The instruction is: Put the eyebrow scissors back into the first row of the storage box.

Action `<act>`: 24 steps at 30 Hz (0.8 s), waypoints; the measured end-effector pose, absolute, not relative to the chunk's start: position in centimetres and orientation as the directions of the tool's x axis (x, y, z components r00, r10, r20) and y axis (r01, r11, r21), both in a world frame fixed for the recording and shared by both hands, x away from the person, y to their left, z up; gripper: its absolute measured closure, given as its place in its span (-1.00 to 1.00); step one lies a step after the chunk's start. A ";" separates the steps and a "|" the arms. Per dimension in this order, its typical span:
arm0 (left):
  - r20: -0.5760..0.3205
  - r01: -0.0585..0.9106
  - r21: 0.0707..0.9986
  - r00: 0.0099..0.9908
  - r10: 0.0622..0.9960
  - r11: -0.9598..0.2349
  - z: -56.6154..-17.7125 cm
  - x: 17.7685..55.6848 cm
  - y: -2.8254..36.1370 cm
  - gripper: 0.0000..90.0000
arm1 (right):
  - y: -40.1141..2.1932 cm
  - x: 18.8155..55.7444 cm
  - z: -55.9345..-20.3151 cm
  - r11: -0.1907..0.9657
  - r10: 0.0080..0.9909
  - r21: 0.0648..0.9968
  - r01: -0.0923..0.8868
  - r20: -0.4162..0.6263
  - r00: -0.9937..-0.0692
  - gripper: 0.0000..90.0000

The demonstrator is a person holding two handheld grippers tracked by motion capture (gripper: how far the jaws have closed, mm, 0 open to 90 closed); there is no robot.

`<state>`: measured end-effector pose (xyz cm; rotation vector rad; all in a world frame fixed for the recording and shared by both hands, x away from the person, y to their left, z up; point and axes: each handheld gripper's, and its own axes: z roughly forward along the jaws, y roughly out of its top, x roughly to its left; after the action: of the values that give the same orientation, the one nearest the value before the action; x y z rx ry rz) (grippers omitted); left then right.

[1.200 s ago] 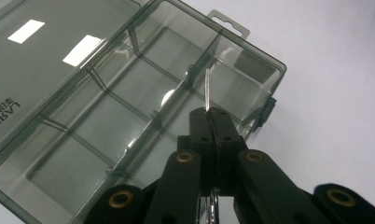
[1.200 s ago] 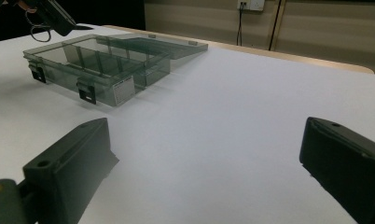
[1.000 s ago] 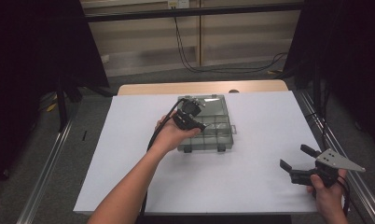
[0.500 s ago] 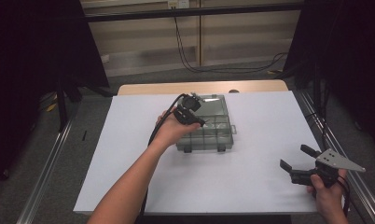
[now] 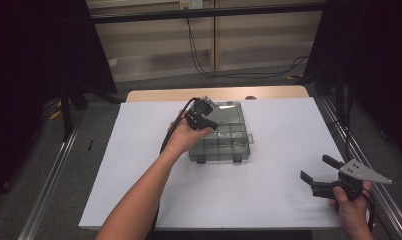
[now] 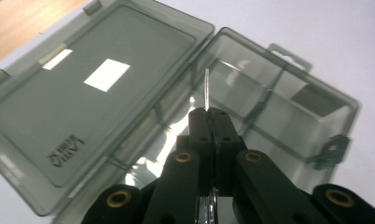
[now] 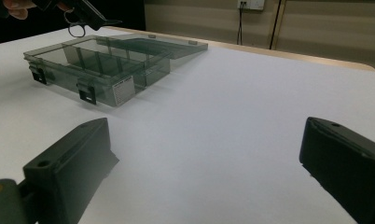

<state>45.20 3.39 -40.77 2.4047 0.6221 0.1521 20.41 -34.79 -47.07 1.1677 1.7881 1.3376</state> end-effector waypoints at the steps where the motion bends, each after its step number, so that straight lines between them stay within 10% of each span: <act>1: -0.045 0.398 0.611 0.880 0.472 -0.684 -40.9 45.2 3.3 0.99 | -34.8 20.4 -47.1 0.099 0.905 0.953 0.287 0.033 -0.425 -0.97; 18: 0.002 0.361 0.618 0.888 0.460 -0.699 -42.3 45.9 3.0 0.95 | -34.8 20.4 -47.1 0.095 0.907 0.952 0.290 0.037 -0.420 -0.97; 24: 0.029 0.385 0.625 0.858 0.513 -0.679 -42.1 45.4 3.1 0.13 | -34.8 20.4 -47.1 0.101 0.905 0.953 0.287 0.032 -0.425 -0.97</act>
<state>45.41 3.10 -42.13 2.3991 0.6492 0.2664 20.42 -34.81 -47.11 1.1663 1.7897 1.3368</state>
